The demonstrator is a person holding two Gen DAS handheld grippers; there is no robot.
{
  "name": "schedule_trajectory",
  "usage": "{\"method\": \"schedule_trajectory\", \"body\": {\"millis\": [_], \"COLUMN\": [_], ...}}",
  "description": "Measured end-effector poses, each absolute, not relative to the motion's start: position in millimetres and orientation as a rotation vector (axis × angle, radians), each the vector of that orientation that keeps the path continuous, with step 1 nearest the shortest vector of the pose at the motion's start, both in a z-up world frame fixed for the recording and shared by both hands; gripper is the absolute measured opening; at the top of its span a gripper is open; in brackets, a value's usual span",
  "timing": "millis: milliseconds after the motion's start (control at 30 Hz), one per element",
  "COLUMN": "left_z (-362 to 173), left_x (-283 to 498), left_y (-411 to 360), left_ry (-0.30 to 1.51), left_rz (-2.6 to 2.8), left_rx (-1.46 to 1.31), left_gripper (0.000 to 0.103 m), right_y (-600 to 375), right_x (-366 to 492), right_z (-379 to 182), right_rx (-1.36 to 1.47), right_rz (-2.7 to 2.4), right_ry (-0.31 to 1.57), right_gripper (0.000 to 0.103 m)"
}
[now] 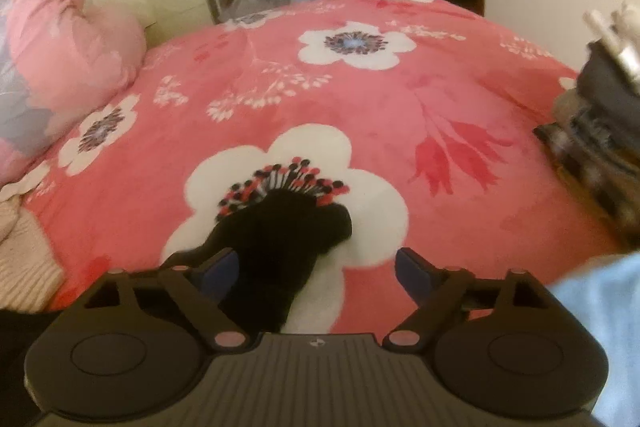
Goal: Fold clothes
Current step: 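Close both grippers on the hem edge of the black Smile shirt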
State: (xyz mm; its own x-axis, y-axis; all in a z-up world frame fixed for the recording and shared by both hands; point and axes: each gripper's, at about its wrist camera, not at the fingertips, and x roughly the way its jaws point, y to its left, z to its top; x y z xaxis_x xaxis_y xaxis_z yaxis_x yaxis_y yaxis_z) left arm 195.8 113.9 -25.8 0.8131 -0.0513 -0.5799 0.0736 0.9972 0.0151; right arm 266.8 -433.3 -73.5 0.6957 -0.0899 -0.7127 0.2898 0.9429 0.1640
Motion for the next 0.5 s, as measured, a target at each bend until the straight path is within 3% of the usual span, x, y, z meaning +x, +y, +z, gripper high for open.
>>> {"method": "schedule_trajectory", "body": {"millis": [167,333,500], "left_z": [-14.3,8.8,28.3], "left_x": [169.6,131.7,92.1], "left_y": [121.2,128.4,126.2], "left_ry": [0.636,0.602,0.592], "left_rz": [-0.080,-0.099,-0.137], "left_rx": [0.063,0.016,-0.015], "left_gripper": [0.092,0.092,0.093], "right_y": [-431.3,-425.4,-420.0], "right_x": [180.5,107.5,63.0], "right_z": [-34.5,-32.3,-46.4], "right_rx": [0.402,0.491,0.527], "right_rz": [-0.104,0.003,0.074], "right_ry": [0.698,0.681,0.712], "right_gripper": [0.091,0.090,0.077]}}
